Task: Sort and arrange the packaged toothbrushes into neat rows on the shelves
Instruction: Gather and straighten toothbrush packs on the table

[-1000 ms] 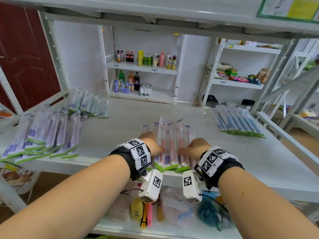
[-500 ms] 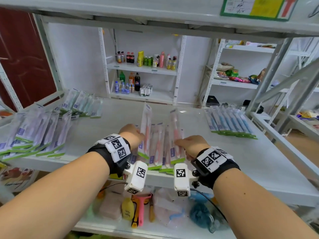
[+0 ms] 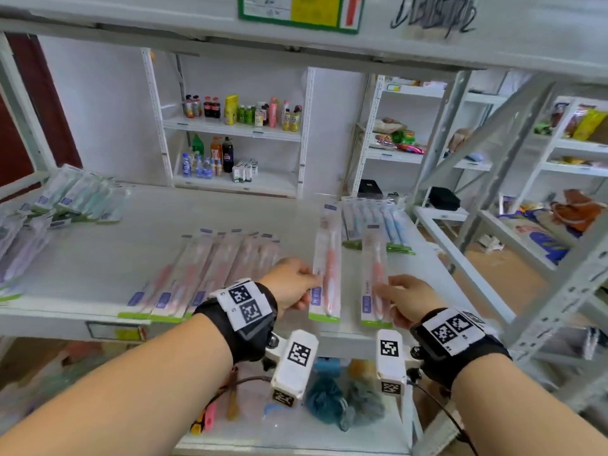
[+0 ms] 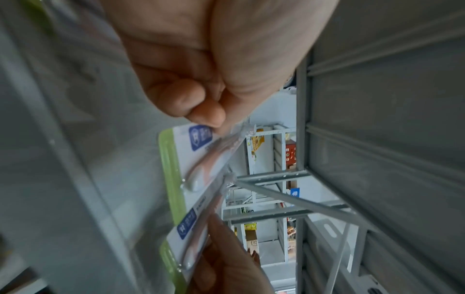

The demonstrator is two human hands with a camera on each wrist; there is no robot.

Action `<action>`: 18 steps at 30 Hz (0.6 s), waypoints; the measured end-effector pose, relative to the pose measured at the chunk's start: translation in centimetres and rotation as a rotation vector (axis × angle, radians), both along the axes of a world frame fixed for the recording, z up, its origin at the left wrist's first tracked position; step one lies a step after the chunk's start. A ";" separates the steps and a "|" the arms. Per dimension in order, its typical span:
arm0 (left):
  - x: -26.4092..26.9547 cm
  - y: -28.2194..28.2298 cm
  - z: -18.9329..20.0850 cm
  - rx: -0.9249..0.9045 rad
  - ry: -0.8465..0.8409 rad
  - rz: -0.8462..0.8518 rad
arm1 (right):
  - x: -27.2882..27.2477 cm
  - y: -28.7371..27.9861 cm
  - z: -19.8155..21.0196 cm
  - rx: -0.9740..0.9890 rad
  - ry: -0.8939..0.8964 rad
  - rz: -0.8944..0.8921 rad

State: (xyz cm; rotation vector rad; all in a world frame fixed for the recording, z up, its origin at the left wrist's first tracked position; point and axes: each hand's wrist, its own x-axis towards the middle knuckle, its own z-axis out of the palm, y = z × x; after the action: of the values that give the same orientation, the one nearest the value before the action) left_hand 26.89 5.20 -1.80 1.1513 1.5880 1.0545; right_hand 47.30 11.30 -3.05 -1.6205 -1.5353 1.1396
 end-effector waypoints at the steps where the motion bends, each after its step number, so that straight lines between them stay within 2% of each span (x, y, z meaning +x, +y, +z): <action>1: 1.3 0.4 -0.5 -0.018 -0.009 -0.008 | 1.4 0.2 -0.2 -0.006 -0.053 -0.003; 6: 6.3 1.9 -2.5 -0.087 -0.061 -0.025 | 6.7 1.0 -1.2 0.043 -0.239 -0.021; 8: 7.9 2.4 -3.1 -0.110 -0.069 -0.038 | 8.0 1.4 -1.4 0.037 -0.246 -0.012; 18: 11.0 4.5 -3.8 -0.140 -0.021 -0.008 | 8.7 3.3 -1.9 0.028 -0.372 0.123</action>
State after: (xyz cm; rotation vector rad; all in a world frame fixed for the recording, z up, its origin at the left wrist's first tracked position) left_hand 37.84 9.66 -5.61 1.0484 1.6128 0.9312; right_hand 56.02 14.65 -4.99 -1.8135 -1.8984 0.9067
